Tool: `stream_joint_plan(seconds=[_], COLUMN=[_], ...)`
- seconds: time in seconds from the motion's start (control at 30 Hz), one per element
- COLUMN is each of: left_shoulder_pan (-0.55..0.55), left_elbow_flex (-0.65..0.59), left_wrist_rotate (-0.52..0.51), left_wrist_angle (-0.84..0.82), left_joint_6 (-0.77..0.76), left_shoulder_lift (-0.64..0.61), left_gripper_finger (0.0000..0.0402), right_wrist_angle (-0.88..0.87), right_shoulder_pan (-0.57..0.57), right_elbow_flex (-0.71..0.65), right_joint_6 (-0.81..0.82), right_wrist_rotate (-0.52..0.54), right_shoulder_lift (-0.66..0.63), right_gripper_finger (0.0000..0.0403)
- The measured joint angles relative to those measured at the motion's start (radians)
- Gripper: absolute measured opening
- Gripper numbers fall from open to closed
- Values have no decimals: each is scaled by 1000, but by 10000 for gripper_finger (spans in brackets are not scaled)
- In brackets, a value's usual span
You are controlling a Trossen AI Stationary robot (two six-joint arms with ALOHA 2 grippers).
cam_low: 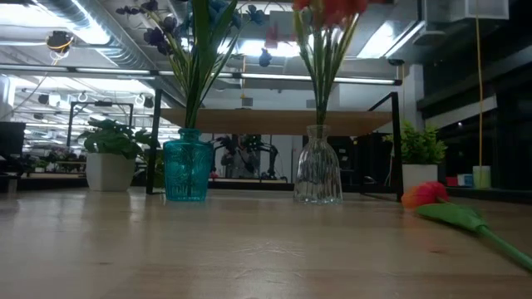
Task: Pick and place flowers into a vace then onto a shelf
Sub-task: Put the red flowers into the transparent vase
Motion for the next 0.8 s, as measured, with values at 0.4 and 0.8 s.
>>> stream_joint_plan(seconds=[0.4, 0.8], left_shoulder_pan=[0, 6], left_elbow_flex=[0, 0], left_wrist_rotate=[13, 132], left_wrist_angle=[58, 105], left_joint_6=[0, 1], left_shoulder_lift=[0, 0], left_gripper_finger=[3, 2], right_wrist_angle=[67, 380], right_shoulder_pan=[-13, -173], right_elbow_flex=[0, 0], right_joint_6=[-232, -588], right_wrist_rotate=[243, -52], right_shoulder_lift=[0, 2], right_gripper_finger=[0, 0])
